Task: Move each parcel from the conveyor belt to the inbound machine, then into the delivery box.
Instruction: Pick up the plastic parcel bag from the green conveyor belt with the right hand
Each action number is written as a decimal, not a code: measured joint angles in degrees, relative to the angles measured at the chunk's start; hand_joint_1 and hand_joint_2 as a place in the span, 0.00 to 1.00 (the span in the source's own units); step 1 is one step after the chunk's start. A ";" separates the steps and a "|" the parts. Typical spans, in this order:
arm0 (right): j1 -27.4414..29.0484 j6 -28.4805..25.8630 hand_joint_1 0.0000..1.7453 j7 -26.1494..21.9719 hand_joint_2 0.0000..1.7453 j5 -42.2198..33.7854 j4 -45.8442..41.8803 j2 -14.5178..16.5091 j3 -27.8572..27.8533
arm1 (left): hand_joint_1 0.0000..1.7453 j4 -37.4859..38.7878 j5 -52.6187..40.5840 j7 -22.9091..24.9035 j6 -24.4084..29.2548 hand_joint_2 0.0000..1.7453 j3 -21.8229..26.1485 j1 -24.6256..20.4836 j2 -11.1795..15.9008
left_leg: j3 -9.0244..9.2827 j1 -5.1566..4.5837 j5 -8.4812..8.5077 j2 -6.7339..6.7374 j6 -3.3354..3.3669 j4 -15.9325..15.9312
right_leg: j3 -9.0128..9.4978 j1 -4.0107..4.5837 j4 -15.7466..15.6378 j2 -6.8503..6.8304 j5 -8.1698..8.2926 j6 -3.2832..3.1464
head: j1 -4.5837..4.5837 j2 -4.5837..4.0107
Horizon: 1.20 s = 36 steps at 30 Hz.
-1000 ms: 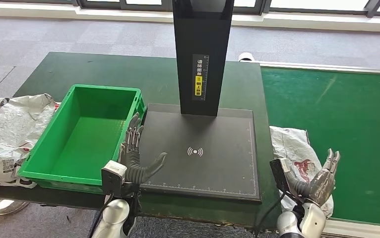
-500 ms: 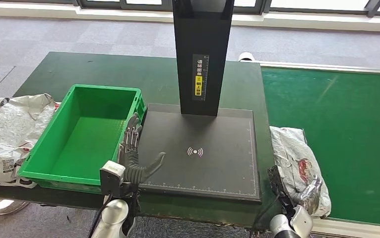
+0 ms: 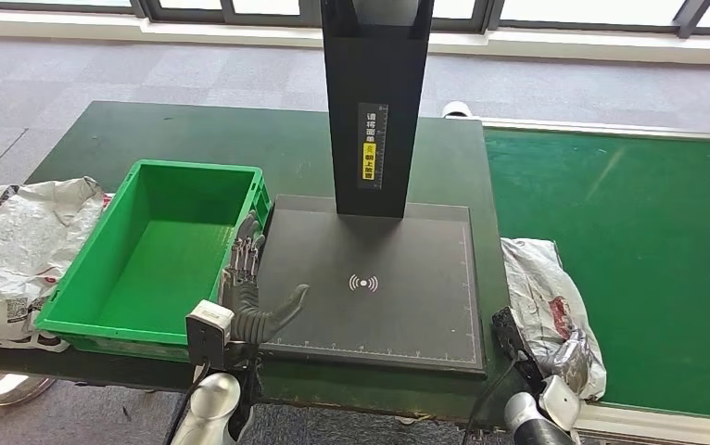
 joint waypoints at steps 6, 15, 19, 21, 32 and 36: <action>-0.11 -1.81 1.00 -0.88 1.00 -0.61 0.37 -0.57 0.42 | 0.00 0.27 0.02 0.00 -0.33 1.00 0.00 -0.04 0.00 | 0.15 0.03 -0.04 0.01 0.07 0.01 | 0.18 -0.01 -0.03 0.05 0.03 0.05 | 0.00 0.00; 0.61 -9.26 1.00 -5.83 1.00 -5.10 0.20 -0.70 0.42 | 0.00 0.45 0.22 0.00 0.05 1.00 0.00 -0.05 0.00 | 0.09 0.02 -0.03 0.00 0.12 0.05 | 0.18 -0.04 -0.06 0.05 0.08 0.13 | 0.00 0.00; 2.23 -12.17 1.00 -9.50 1.00 -5.44 -2.76 -0.31 0.39 | 0.00 0.39 0.33 -0.01 0.33 1.00 0.00 -0.02 0.00 | -0.02 0.01 -0.04 -0.09 0.15 0.05 | 0.13 -0.05 -0.06 -0.06 0.07 0.13 | 0.01 0.00; 5.45 -12.72 1.00 -16.44 1.00 -5.26 -10.61 1.29 -0.22 | 0.00 0.17 0.08 -0.01 0.34 1.00 0.00 0.09 0.00 | -0.24 -0.01 0.00 -0.27 0.17 0.05 | -0.02 -0.07 -0.06 -0.26 0.06 0.13 | 0.02 0.00; 13.61 -13.40 1.00 -49.41 1.00 -32.03 -56.91 8.93 -6.88 | 0.00 0.32 -0.32 -0.01 0.61 1.00 -0.07 0.11 -0.02 | -0.61 -0.04 -0.01 -0.07 0.20 0.05 | -0.51 -0.09 -0.05 -0.06 0.07 0.12 | 0.00 0.00; 14.61 -13.32 1.00 -51.60 1.00 -35.36 -64.43 9.70 -6.90 | 0.00 0.66 -0.27 0.00 0.78 1.00 -0.28 0.00 -0.02 | -0.59 -0.05 -0.02 -0.05 0.22 0.05 | -0.51 -0.10 -0.06 -0.03 0.07 0.13 | 0.00 0.00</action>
